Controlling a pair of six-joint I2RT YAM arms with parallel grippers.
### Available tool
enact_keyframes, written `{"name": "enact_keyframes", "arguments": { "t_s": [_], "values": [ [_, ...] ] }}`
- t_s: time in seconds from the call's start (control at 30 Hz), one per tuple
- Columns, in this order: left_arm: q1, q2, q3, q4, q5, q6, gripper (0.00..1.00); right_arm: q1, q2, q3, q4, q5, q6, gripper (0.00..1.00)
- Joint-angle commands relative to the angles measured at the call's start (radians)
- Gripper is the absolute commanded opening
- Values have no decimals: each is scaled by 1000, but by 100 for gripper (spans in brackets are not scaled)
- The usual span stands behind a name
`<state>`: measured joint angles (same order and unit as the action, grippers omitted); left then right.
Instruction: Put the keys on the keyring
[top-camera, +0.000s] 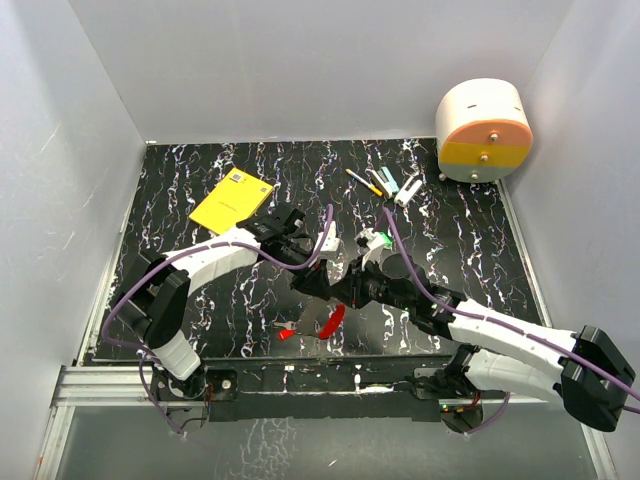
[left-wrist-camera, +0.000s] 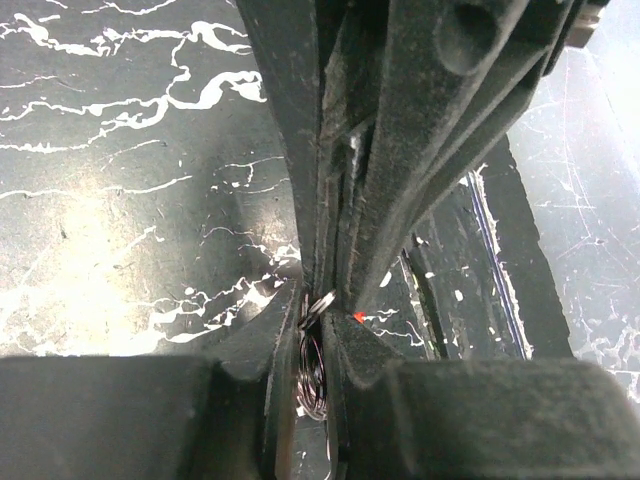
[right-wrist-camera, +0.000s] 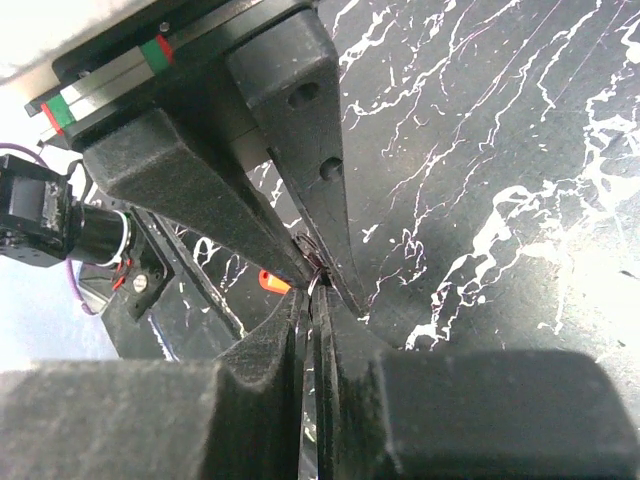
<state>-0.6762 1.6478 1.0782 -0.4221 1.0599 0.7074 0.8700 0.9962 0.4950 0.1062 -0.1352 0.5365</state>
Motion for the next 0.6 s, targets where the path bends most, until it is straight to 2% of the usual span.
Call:
{"name": "enact_keyframes", "arguments": {
  "t_s": [0.0,0.2,0.37,0.47,0.53,0.57],
  "values": [
    [-8,-10,9,-13,10,23,13,7,-4,25,53,14,-26,8],
    [-8,3,10,-28,26,23,16,16,-43,9,52,30,-24,8],
    [-8,32,46,-102,77,71,14,26,-53,1,50,46,-21,8],
    [-8,47,73,-156,86,110,10,33,-60,-6,53,53,-17,8],
    [-8,55,90,-193,88,133,0,36,-68,-12,53,60,-16,8],
    [-8,56,95,-201,89,138,0,38,-70,-15,53,62,-15,8]
  ]
}}
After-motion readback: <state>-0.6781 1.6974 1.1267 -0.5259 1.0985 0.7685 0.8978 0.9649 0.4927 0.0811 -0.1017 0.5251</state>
